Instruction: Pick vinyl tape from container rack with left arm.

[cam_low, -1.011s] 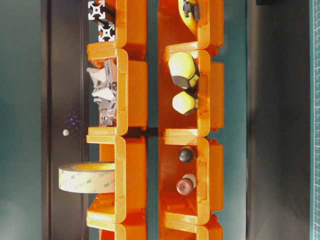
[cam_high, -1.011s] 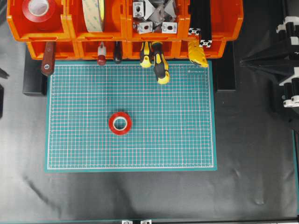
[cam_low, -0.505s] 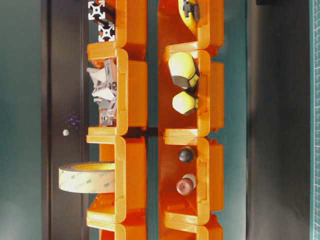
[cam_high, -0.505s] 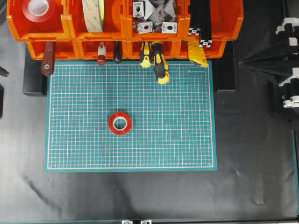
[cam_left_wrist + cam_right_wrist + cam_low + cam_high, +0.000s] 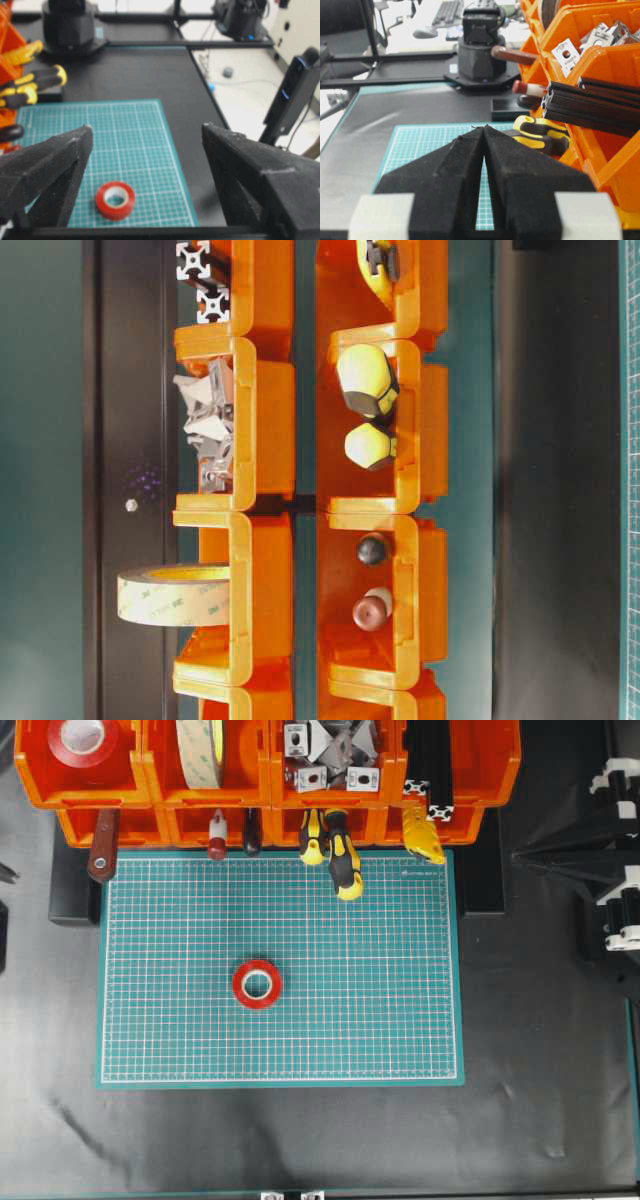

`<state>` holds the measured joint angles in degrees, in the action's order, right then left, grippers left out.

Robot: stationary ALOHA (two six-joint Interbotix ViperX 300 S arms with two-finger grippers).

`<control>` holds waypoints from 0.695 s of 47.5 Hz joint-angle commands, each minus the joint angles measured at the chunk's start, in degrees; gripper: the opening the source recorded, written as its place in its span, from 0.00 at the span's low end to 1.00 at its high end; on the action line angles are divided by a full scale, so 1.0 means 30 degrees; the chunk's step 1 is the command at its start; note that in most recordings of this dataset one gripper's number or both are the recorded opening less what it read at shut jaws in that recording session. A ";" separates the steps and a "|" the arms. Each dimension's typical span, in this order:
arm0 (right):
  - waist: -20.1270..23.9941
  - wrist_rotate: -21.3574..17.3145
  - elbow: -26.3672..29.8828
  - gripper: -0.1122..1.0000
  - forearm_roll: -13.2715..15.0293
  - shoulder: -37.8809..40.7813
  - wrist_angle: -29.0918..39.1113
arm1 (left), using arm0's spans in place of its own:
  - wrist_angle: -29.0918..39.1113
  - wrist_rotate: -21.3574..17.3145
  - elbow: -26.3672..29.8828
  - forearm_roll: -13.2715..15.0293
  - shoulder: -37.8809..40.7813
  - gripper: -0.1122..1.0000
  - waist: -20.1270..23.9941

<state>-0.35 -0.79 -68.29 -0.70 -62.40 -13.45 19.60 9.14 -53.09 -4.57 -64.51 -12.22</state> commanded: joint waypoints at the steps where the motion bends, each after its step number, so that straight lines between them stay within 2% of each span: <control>1: -0.0029 -0.0029 0.0439 0.10 -0.0029 0.0117 -0.0176 | -0.0557 -0.0059 0.0000 0.0000 0.0088 0.86 -0.0029; 33: -0.0029 -0.0029 0.0322 0.10 -0.0029 0.0146 -0.0205 | -0.1201 0.0029 -0.0264 0.0000 -0.1523 0.86 0.0059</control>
<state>-0.35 -0.88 -68.29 -0.70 -62.40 -13.45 16.61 9.14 -54.40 -4.57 -69.35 -12.04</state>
